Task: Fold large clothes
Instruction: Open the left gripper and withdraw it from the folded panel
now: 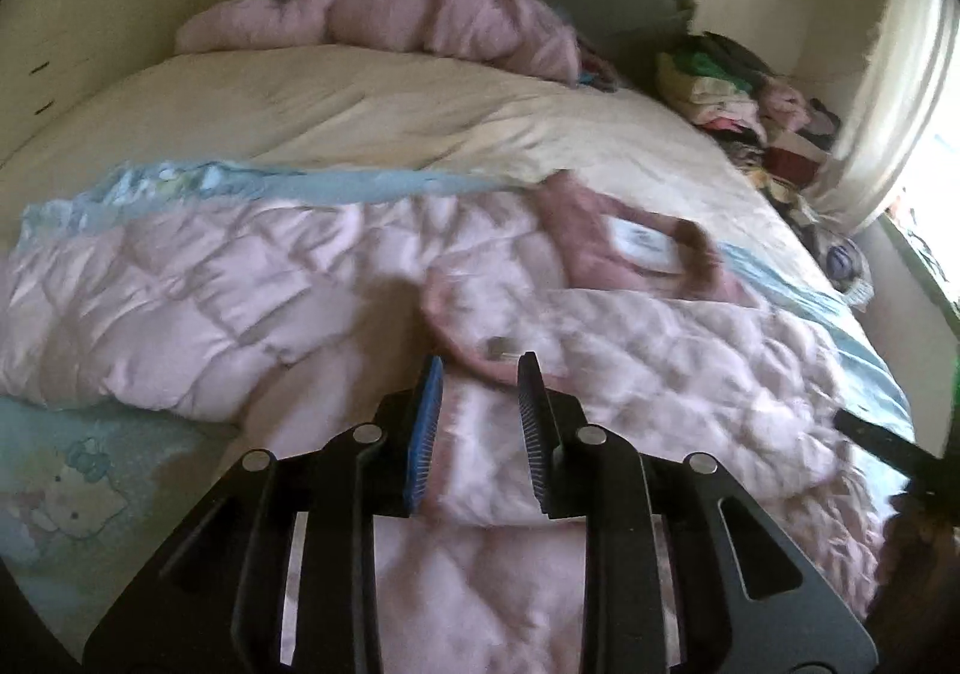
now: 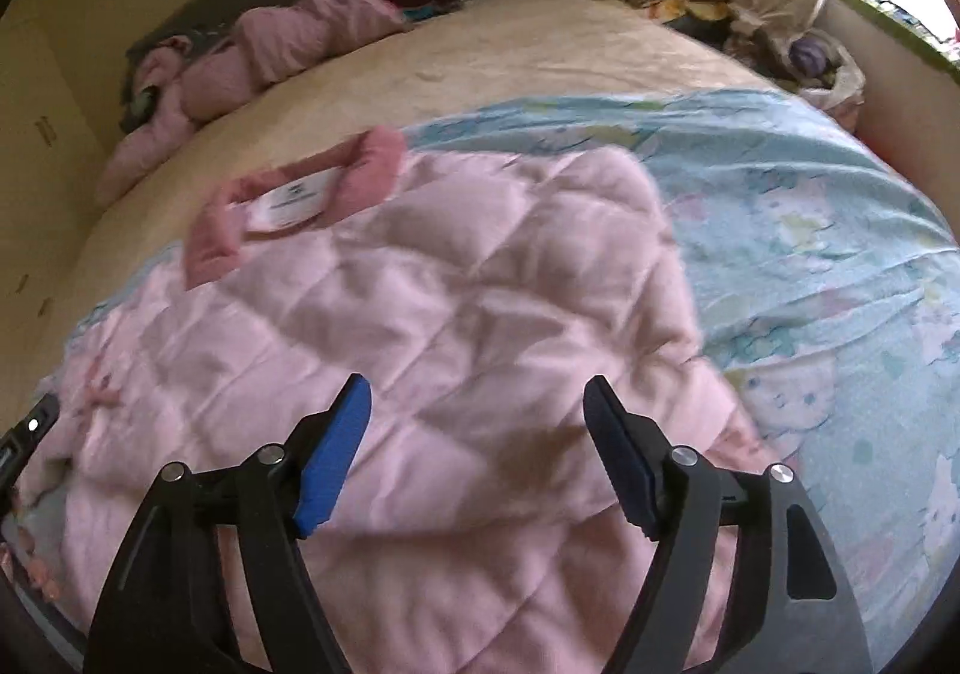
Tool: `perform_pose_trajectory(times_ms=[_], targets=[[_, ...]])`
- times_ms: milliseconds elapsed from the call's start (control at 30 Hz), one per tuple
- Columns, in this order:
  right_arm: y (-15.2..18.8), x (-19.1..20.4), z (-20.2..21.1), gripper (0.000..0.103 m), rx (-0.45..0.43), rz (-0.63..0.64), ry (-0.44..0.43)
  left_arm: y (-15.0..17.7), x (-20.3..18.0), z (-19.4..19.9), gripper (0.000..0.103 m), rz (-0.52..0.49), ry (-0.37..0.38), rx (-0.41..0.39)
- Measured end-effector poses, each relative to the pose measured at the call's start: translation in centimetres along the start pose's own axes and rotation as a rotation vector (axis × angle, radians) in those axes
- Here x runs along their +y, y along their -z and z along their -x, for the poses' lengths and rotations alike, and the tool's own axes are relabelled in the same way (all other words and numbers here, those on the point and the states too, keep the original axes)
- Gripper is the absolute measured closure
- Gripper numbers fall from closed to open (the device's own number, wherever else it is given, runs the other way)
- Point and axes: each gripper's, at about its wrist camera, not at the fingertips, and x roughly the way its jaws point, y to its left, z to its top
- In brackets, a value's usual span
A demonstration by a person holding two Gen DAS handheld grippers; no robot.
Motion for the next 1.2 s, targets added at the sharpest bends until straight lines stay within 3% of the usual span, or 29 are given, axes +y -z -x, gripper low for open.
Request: perform_pose_trajectory(times_ms=[67, 133, 167, 267, 500, 667, 900, 933, 967, 1000, 1033, 1100, 1200], targets=[[0.3, 0.5, -0.3, 0.029, 0.026, -0.008, -0.008, 0.4, -1.2, -0.2, 0.074, -0.014, 0.030, 0.024], [0.6, 0.9, -1.2, 0.022, 0.068, -0.008, 0.007, 1.3, -2.4, -1.4, 0.069, -0.049, 0.040, 0.065], [0.9, 1.1, -2.0, 0.022, 0.117, -0.001, 0.048, 1.7, -2.7, -2.1, 0.068, -0.064, 0.036, 0.088], [1.5, 1.4, -3.2, 0.021, 0.144, -0.009, 0.079, 3.6, -2.6, -5.3, 0.063, -0.072, 0.010, 0.175], [2.2, 2.1, -4.1, 0.019, 0.124, -0.025, 0.136, 3.9, -1.2, -5.7, 0.063, -0.024, 0.073, 0.184], [2.1, 2.1, -4.6, 0.018, 0.119, -0.027, 0.167, 4.6, -1.2, -5.2, 0.062, -0.065, 0.098, 0.165], [2.0, 2.9, -4.6, 0.015, 0.120, -0.072, 0.258, 3.6, -1.8, -5.1, 0.054, -0.075, 0.058, 0.217], [1.9, 2.9, -4.0, 0.015, 0.114, -0.084, 0.263, 3.5, -1.9, -5.0, 0.043, -0.082, 0.051, 0.225], [1.9, 3.0, -3.2, 0.013, 0.097, -0.104, 0.251, 3.2, -2.3, -4.5, 0.026, -0.119, 0.045, 0.226], [1.9, 3.0, -2.1, 0.007, 0.072, -0.134, 0.212, 3.2, -2.7, -3.7, 0.021, -0.173, 0.027, 0.206], [2.0, 2.9, -1.4, 0.005, 0.056, -0.157, 0.180, 3.1, -2.8, -3.1, 0.018, -0.201, -0.015, 0.186], [2.4, 2.8, 0.4, 0.004, 0.037, -0.202, 0.128, 2.5, -2.3, -2.1, 0.017, -0.159, -0.046, 0.196], [2.7, 3.0, 3.1, 0.004, 0.021, -0.211, 0.075, 1.6, -1.5, 0.2, 0.009, -0.064, 0.048, 0.196]])
